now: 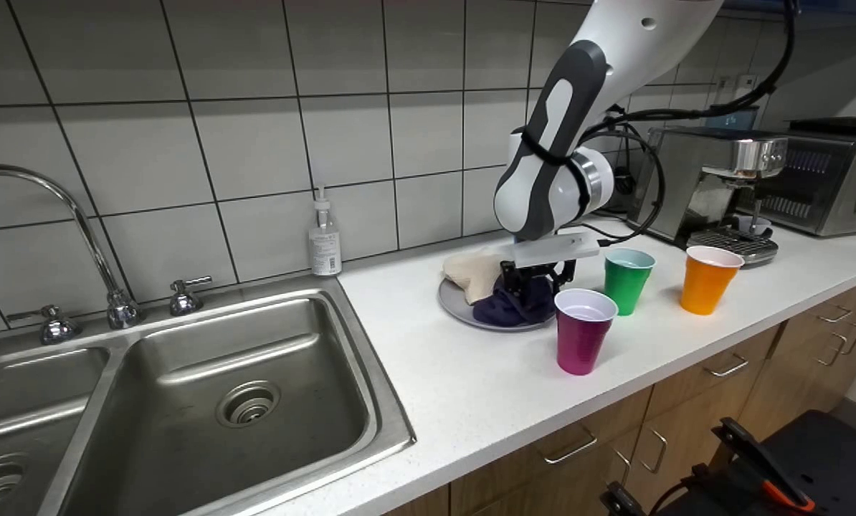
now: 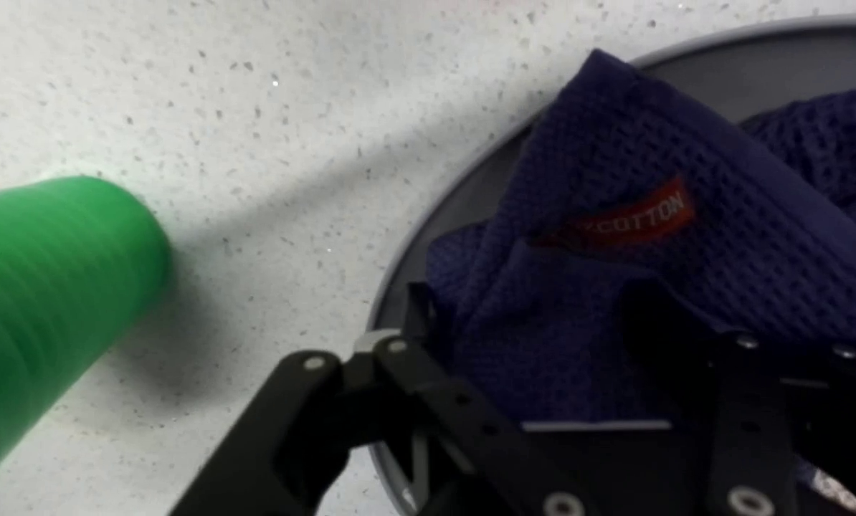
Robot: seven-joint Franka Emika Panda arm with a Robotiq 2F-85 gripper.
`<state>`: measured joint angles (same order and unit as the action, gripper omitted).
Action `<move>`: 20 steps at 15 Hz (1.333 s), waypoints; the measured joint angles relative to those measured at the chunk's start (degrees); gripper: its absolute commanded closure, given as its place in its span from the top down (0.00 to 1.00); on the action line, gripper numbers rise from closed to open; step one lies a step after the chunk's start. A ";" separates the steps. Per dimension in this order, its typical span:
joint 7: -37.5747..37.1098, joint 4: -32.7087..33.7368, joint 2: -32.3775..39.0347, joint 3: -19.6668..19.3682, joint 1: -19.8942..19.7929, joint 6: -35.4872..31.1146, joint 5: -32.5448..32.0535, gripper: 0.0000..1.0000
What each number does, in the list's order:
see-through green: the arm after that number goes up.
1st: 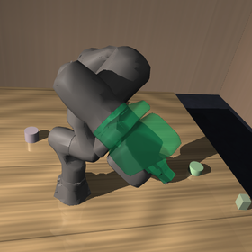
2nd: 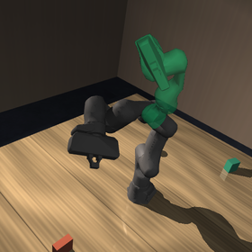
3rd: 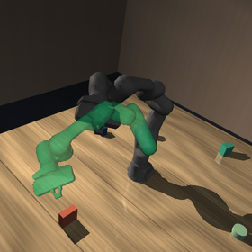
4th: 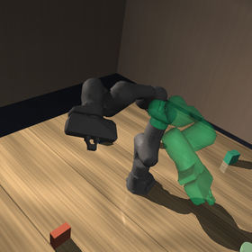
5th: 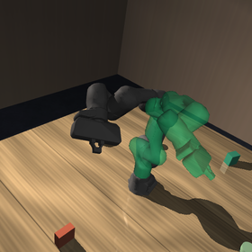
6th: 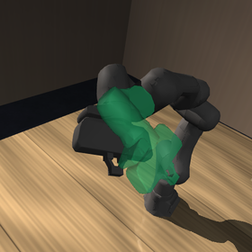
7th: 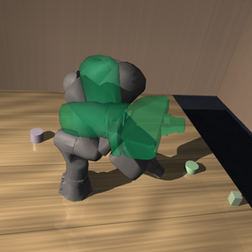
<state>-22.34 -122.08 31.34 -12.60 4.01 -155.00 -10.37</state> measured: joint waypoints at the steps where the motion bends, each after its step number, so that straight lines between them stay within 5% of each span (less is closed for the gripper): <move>1: 0.00 0.00 0.00 0.00 0.04 -0.04 0.00 0.34; 6: 0.03 0.01 0.00 0.00 0.28 -0.24 0.00 0.00; 20: 2.15 -1.09 -5.28 0.00 0.31 -0.46 0.23 0.02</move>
<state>-20.19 -123.17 26.06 -12.60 4.31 -155.47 -10.14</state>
